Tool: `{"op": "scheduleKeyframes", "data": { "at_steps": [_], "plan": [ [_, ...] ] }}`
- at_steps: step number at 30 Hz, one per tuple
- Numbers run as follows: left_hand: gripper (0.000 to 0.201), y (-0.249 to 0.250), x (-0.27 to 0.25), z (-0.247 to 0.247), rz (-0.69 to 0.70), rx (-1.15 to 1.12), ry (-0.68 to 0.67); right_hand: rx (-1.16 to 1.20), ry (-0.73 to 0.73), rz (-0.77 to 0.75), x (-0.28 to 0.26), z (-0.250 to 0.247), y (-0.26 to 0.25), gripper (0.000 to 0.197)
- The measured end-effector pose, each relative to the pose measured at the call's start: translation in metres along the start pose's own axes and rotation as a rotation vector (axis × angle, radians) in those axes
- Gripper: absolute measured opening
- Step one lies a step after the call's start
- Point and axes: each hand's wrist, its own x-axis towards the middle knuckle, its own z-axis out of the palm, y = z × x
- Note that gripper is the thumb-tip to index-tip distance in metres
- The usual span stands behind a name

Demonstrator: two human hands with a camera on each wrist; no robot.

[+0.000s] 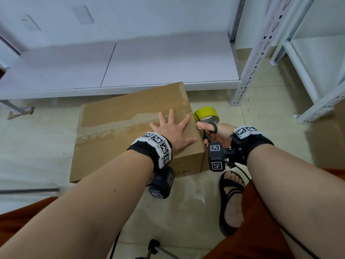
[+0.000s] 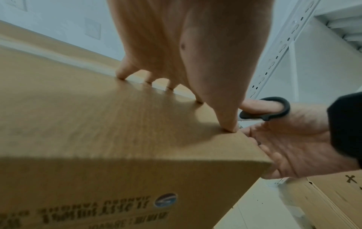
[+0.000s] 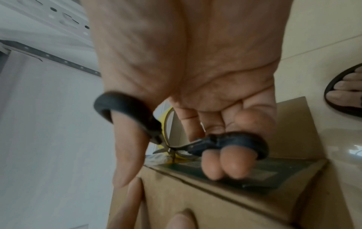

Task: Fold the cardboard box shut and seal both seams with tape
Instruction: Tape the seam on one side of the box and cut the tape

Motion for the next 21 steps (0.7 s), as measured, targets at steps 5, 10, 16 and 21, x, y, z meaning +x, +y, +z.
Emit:
{"op": "scheduleKeyframes", "data": {
  "at_steps": [5, 10, 16, 21],
  "plan": [
    [0.061, -0.001, 0.002, -0.016, 0.066, 0.101, 0.194, 0.035, 0.006, -0.033, 0.011, 0.005, -0.001, 0.081],
    [0.033, 0.009, 0.027, -0.05, 0.184, -0.088, 0.298, 0.015, 0.061, -0.021, 0.031, 0.003, -0.005, 0.111],
    [0.045, 0.043, 0.072, -0.077, 0.275, -0.021, 0.061, 0.086, 0.035, 0.004, 0.033, 0.003, -0.007, 0.089],
    [0.045, 0.061, 0.093, -0.066, 0.274, 0.163, -0.048, 0.141, 0.032, -0.025, 0.039, 0.0, -0.002, 0.079]
  ]
}}
